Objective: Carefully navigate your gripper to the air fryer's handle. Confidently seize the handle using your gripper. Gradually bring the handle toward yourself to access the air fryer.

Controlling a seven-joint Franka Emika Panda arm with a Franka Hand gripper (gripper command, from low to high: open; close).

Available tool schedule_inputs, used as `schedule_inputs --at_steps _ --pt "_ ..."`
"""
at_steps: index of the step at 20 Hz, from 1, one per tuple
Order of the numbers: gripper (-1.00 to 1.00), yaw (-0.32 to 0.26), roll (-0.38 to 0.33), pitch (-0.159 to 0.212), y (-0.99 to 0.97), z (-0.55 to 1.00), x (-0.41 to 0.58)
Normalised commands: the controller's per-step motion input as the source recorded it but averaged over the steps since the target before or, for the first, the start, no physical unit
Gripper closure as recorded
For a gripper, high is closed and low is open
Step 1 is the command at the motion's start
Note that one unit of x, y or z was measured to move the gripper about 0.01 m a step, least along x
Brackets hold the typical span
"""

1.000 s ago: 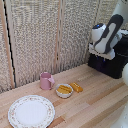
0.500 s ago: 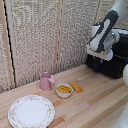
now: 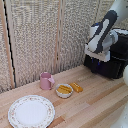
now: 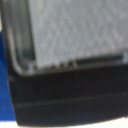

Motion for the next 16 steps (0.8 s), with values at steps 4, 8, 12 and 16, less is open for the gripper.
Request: schedule_inputs --at_steps 4,8,12,16 --pt "1.00 -0.037 0.027 -0.002 0.84 0.28 -0.169" --pt "1.00 -0.068 0.007 0.004 0.80 0.36 -0.014" --pt "1.00 -0.109 0.000 0.000 0.83 0.14 0.056" --pt "1.00 -0.078 0.009 0.000 0.87 0.00 0.026"
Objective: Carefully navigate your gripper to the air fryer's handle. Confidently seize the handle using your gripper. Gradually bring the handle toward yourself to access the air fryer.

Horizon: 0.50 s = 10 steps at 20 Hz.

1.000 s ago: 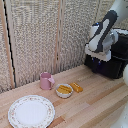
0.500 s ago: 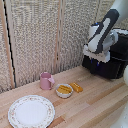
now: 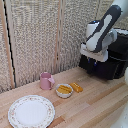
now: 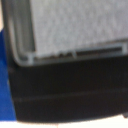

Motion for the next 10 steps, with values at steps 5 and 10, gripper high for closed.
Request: schedule_inputs --at_steps 5,10 --pt "1.00 -0.029 0.008 -0.013 0.86 -0.08 -0.075" --pt "1.00 -0.053 -0.020 -0.039 0.51 -0.10 -0.075"
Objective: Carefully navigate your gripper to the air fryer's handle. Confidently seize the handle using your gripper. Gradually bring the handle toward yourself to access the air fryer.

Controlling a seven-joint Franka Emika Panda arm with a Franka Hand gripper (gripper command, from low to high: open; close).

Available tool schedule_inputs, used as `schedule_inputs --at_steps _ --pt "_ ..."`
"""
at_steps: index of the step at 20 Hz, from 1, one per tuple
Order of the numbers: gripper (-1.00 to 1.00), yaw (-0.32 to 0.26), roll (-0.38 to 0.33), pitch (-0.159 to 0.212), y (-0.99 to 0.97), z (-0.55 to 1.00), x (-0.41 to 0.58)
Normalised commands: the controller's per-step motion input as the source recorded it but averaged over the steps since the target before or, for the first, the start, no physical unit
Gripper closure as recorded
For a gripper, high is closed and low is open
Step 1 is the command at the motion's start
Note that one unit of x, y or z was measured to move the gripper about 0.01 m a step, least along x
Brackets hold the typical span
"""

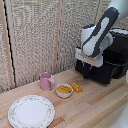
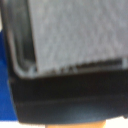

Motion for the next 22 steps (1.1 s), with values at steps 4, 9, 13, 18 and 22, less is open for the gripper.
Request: schedule_inputs --at_steps 4,9,13,18,22 --pt "-1.00 -0.011 -0.144 -0.058 0.13 0.13 0.000" --pt "-1.00 0.000 -0.060 -0.072 0.11 0.24 0.000" --pt "-1.00 -0.006 -0.053 -0.059 0.11 0.34 0.000" --pt "-1.00 -0.004 -0.007 -0.023 -0.01 0.77 -0.008" --pt "-1.00 -0.057 0.017 0.010 -0.02 0.72 0.014"
